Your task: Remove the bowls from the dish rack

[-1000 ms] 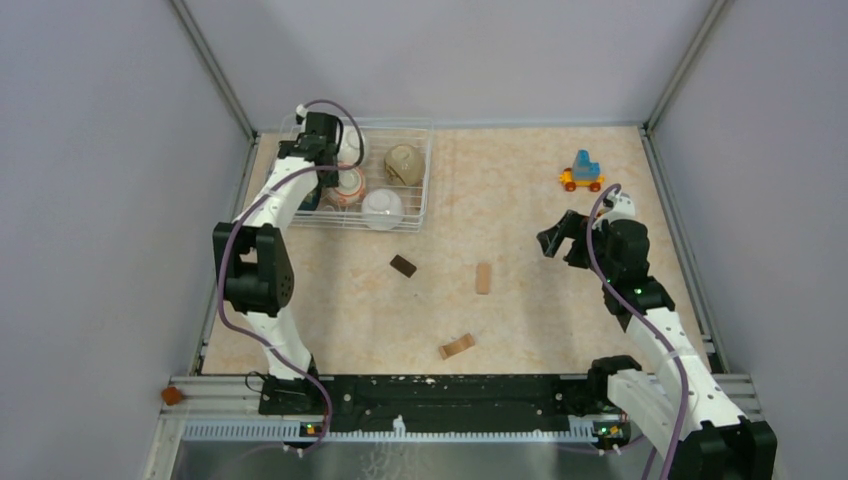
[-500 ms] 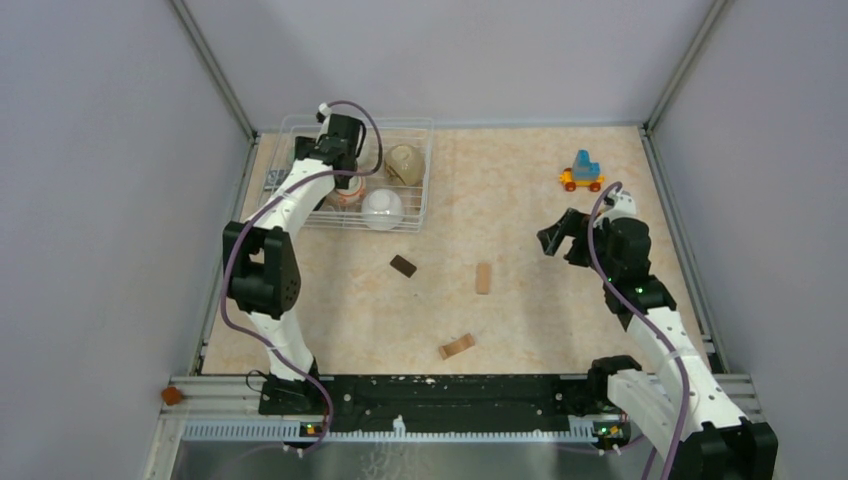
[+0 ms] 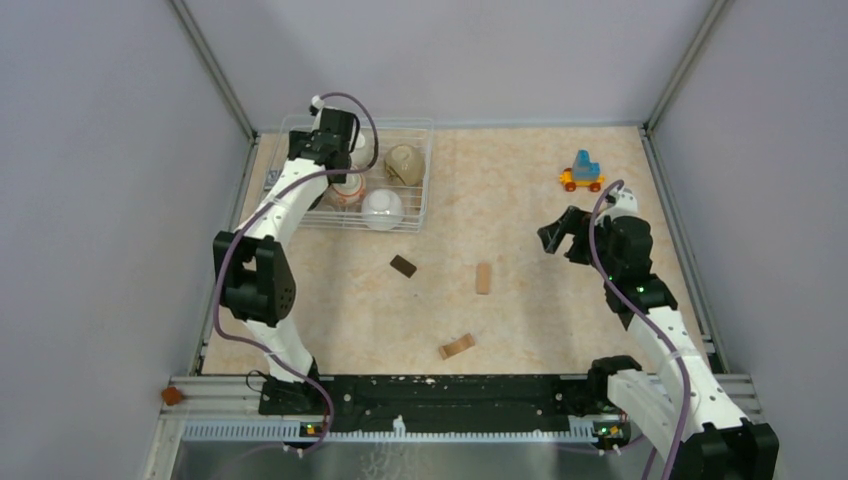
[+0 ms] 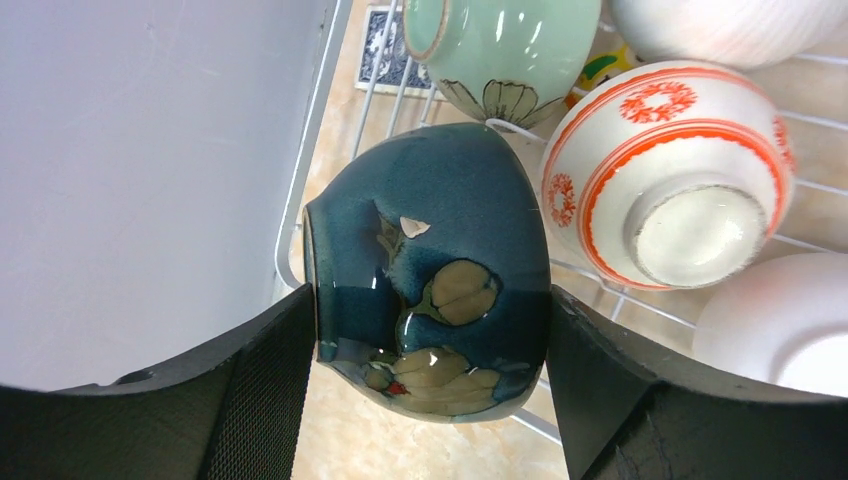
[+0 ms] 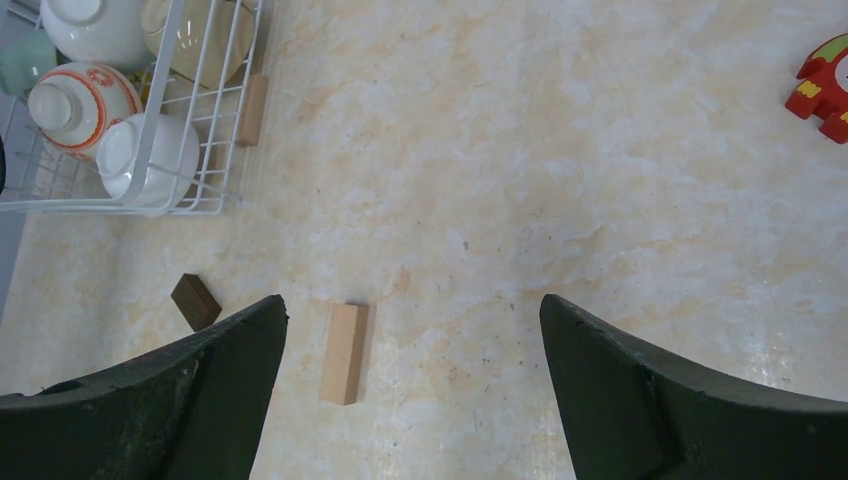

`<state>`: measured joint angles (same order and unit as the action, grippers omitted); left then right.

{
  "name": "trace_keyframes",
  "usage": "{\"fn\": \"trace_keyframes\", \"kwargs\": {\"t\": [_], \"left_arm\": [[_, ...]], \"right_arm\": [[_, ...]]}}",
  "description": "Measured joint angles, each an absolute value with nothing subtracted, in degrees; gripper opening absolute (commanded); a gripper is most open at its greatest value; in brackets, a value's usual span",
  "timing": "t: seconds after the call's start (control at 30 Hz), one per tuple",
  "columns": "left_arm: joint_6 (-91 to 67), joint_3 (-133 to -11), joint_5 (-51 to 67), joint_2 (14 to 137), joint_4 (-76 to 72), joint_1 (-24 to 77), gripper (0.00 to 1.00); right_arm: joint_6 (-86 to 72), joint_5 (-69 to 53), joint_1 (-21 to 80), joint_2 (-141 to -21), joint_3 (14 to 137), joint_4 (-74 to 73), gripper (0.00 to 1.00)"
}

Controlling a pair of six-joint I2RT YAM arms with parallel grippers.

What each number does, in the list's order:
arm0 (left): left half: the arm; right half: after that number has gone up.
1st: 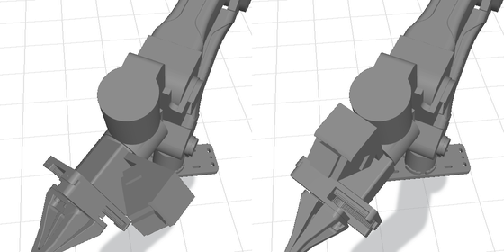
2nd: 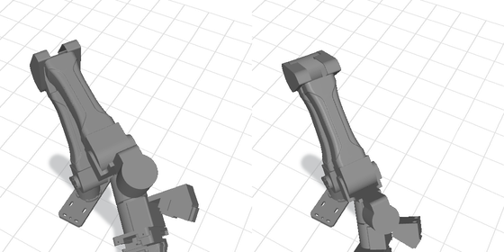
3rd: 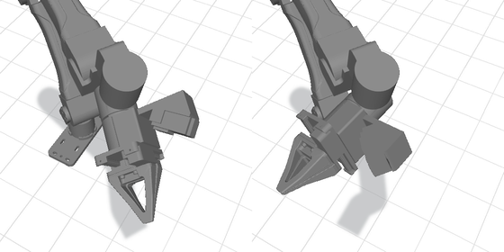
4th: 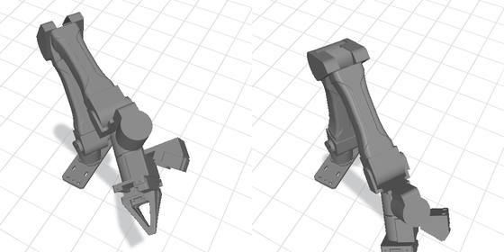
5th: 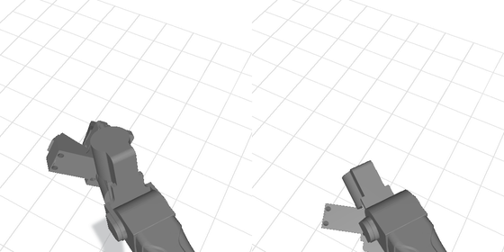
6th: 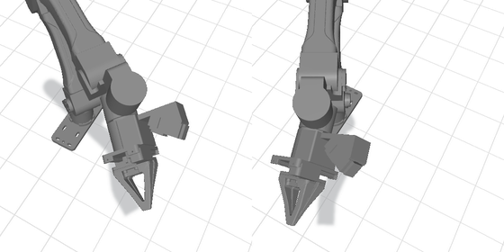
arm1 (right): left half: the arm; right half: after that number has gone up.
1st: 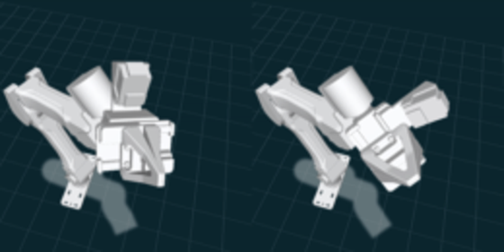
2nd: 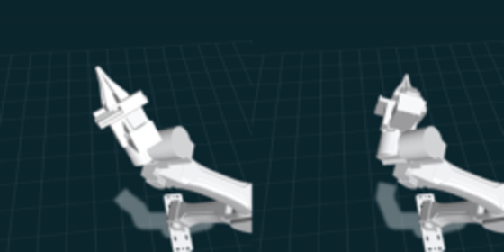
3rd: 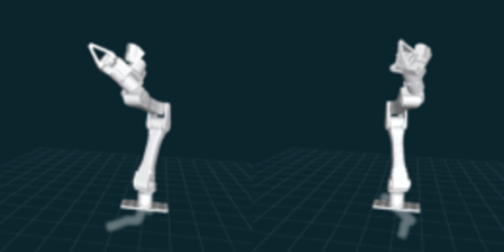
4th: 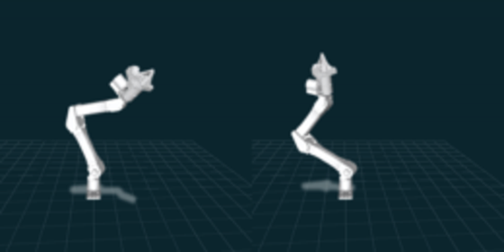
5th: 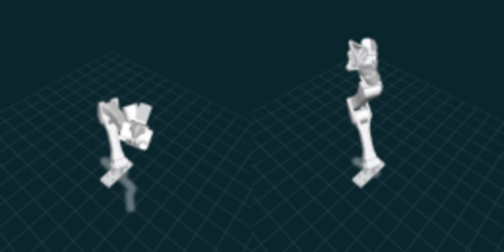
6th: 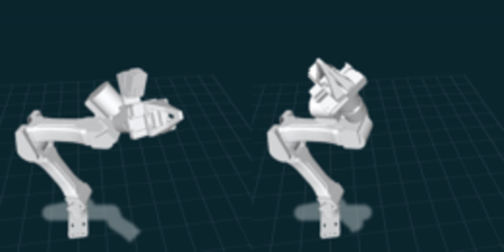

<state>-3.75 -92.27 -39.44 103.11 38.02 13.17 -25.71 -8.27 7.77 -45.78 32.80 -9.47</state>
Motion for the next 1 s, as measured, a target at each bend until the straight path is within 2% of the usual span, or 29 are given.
{"fn": "trace_keyframes", "kwargs": {"t": [0.47,1.0], "left_arm": [[-10.09,-93.17,-23.24,98.37,38.15,10.63,0.61],[-14.15,-92.27,-14.76,98.39,36.49,5.15,0.60]], "right_arm": [[-25.69,-10.28,7.77,-46.83,33.50,-9.58,0.95],[-25.74,-12.19,7.77,-48.42,34.30,-9.45,0.95]]}}
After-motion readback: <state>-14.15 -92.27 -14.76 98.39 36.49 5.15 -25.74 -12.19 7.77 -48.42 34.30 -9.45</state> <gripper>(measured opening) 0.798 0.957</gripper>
